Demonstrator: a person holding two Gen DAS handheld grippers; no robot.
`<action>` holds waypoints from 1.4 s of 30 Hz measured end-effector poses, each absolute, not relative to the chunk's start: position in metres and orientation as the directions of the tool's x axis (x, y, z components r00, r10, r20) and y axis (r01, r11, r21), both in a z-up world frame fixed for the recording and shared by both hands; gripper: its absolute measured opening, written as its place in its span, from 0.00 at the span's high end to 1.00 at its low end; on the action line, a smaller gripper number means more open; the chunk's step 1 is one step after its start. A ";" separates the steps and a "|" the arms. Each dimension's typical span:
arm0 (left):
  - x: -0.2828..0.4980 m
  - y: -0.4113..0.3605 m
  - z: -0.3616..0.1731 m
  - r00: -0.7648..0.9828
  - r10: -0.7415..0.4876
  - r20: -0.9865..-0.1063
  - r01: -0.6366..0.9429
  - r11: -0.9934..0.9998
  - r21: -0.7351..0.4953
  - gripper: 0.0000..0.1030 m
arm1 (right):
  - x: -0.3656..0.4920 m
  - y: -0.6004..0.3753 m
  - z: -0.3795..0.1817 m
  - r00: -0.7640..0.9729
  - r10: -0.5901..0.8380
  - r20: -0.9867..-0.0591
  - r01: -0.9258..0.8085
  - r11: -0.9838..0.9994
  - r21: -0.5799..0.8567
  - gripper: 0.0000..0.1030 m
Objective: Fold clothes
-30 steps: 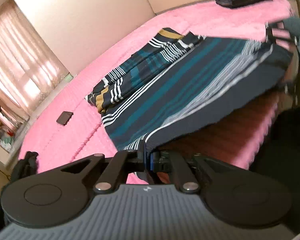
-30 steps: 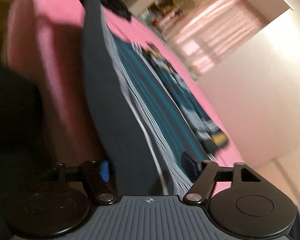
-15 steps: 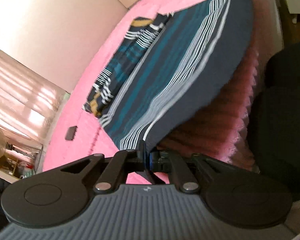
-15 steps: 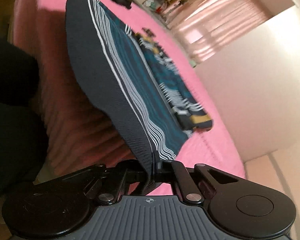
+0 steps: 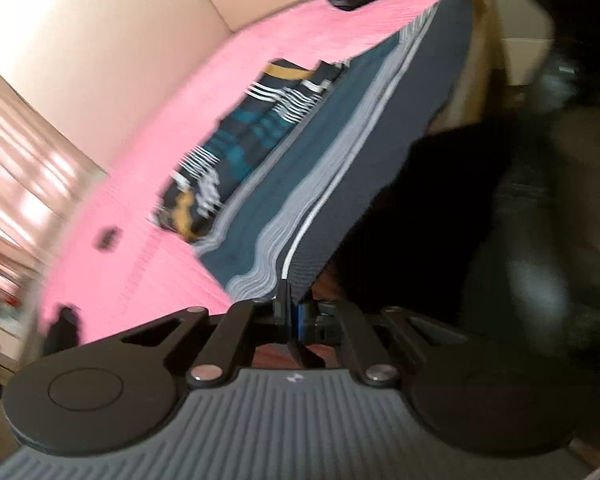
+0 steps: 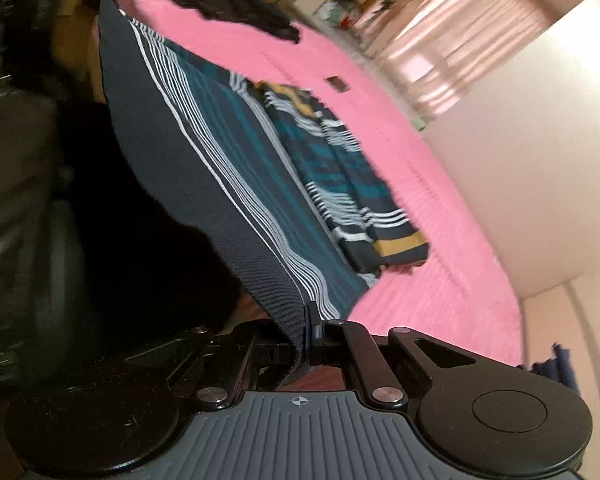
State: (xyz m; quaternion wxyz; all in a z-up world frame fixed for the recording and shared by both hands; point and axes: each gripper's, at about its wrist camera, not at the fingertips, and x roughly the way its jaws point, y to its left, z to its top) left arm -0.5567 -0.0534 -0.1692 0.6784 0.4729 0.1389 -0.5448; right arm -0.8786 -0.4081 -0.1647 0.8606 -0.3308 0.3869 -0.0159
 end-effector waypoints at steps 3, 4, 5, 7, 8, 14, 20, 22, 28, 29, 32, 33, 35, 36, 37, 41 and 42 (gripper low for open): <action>-0.568 -0.040 -0.169 0.316 -0.577 -0.753 0.900 -0.069 0.431 0.98 | -0.880 -0.401 -0.159 0.689 -0.277 -0.670 -0.244 0.781 -0.574 0.98; -0.569 -0.038 -0.168 0.309 -0.573 -0.759 0.902 -0.078 0.426 0.98 | -0.876 -0.402 -0.155 0.695 -0.281 -0.662 -0.234 0.782 -0.578 0.98; -0.569 -0.038 -0.166 0.307 -0.572 -0.761 0.902 -0.082 0.425 0.98 | -0.872 -0.404 -0.151 0.701 -0.286 -0.653 -0.224 0.781 -0.583 0.98; -0.563 -0.041 -0.158 0.323 -0.586 -0.743 0.893 -0.073 0.445 0.98 | -0.862 -0.410 -0.138 0.724 -0.305 -0.618 -0.200 0.765 -0.612 0.98; -0.558 -0.045 -0.152 0.336 -0.598 -0.728 0.886 -0.064 0.460 0.98 | -0.855 -0.415 -0.132 0.733 -0.311 -0.606 -0.196 0.755 -0.625 0.98; -0.509 -0.086 -0.100 0.414 -0.673 -0.613 0.819 -0.019 0.574 0.97 | -0.784 -0.476 -0.083 0.788 -0.335 -0.517 -0.145 0.715 -0.684 0.98; -0.414 -0.172 -0.068 0.452 -0.701 -0.551 0.797 0.041 0.602 0.96 | -0.649 -0.574 -0.067 0.771 -0.327 -0.546 -0.147 0.743 -0.653 0.98; -0.370 -0.212 -0.071 0.456 -0.692 -0.559 0.803 0.049 0.594 0.96 | -0.593 -0.611 -0.077 0.742 -0.322 -0.588 -0.162 0.766 -0.623 0.98; -0.235 -0.345 -0.128 0.444 -0.617 -0.650 0.846 0.050 0.531 0.96 | -0.458 -0.707 -0.152 0.627 -0.301 -0.719 -0.190 0.835 -0.516 0.98; -0.215 -0.364 -0.144 0.434 -0.599 -0.673 0.862 0.058 0.504 0.96 | -0.441 -0.720 -0.171 0.601 -0.292 -0.744 -0.187 0.854 -0.486 0.98; -0.167 -0.405 -0.198 0.416 -0.538 -0.733 0.892 0.086 0.443 0.96 | -0.406 -0.749 -0.219 0.533 -0.244 -0.810 -0.153 0.914 -0.376 0.98; -0.165 -0.405 -0.202 0.415 -0.542 -0.730 0.893 0.090 0.441 0.95 | -0.405 -0.754 -0.220 0.542 -0.233 -0.808 -0.131 0.926 -0.355 0.98; -0.161 -0.406 -0.208 0.415 -0.551 -0.724 0.894 0.098 0.437 0.95 | -0.402 -0.763 -0.222 0.562 -0.210 -0.800 -0.086 0.947 -0.309 0.98; -0.159 -0.406 -0.212 0.414 -0.555 -0.721 0.895 0.102 0.435 0.95 | -0.403 -0.768 -0.215 0.582 -0.200 -0.788 -0.065 0.955 -0.291 0.98; -0.157 -0.406 -0.215 0.414 -0.559 -0.718 0.895 0.106 0.433 0.95 | -0.405 -0.772 -0.209 0.603 -0.191 -0.775 -0.044 0.961 -0.272 0.98; -0.148 -0.407 -0.228 0.413 -0.576 -0.706 0.897 0.123 0.424 0.96 | -0.425 -0.775 -0.192 0.652 -0.193 -0.733 0.035 0.974 -0.225 0.98; -0.146 -0.407 -0.232 0.412 -0.580 -0.703 0.898 0.127 0.422 0.96 | -0.423 -0.777 -0.196 0.643 -0.194 -0.741 0.044 0.975 -0.217 0.98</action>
